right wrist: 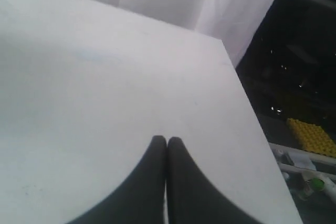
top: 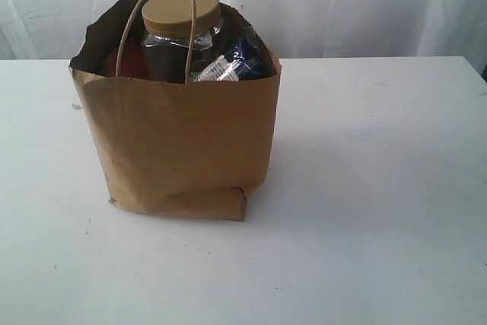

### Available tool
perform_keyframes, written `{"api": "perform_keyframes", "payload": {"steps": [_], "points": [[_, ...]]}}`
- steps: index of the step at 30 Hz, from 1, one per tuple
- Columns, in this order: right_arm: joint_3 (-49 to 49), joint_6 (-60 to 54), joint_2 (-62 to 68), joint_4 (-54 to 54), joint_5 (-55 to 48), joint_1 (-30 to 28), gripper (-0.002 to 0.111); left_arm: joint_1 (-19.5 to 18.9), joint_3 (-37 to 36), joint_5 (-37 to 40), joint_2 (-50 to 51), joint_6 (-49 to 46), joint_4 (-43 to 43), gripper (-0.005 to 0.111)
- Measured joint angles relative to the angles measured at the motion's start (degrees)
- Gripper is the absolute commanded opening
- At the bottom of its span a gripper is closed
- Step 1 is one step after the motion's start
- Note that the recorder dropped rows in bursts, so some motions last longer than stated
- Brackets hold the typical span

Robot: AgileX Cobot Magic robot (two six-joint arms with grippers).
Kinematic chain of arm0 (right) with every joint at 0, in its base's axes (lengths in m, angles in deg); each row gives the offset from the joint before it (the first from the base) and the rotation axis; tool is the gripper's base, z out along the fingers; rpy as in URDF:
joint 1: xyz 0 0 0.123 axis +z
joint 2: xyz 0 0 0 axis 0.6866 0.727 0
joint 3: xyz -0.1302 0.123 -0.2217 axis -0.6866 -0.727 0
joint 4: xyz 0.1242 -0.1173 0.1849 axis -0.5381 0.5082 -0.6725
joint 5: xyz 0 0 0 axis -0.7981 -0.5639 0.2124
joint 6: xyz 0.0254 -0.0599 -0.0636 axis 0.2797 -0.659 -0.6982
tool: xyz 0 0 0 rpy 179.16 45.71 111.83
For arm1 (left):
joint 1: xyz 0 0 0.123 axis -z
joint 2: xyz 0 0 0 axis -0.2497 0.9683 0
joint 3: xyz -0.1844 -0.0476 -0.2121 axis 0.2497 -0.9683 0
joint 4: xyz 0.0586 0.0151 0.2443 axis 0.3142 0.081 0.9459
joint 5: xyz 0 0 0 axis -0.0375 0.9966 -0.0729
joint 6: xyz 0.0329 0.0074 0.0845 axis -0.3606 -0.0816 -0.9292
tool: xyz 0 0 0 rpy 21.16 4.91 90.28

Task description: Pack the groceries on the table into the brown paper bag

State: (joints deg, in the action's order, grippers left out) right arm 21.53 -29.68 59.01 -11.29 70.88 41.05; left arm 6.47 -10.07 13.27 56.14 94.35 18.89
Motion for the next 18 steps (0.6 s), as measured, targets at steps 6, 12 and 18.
{"api": "perform_keyframes", "payload": {"steps": [6,12,18], "points": [[0.00,0.00,0.00,4.65,-2.23,0.00,0.000,0.00,0.00,0.00,0.00,0.00,0.10,0.000],[0.00,0.00,0.00,5.05,-2.60,0.00,0.000,0.00,0.00,0.00,0.00,0.00,0.10,0.000],[0.00,0.00,0.00,5.05,-2.60,0.00,0.000,0.00,0.00,0.00,0.00,0.00,0.10,0.000]]}}
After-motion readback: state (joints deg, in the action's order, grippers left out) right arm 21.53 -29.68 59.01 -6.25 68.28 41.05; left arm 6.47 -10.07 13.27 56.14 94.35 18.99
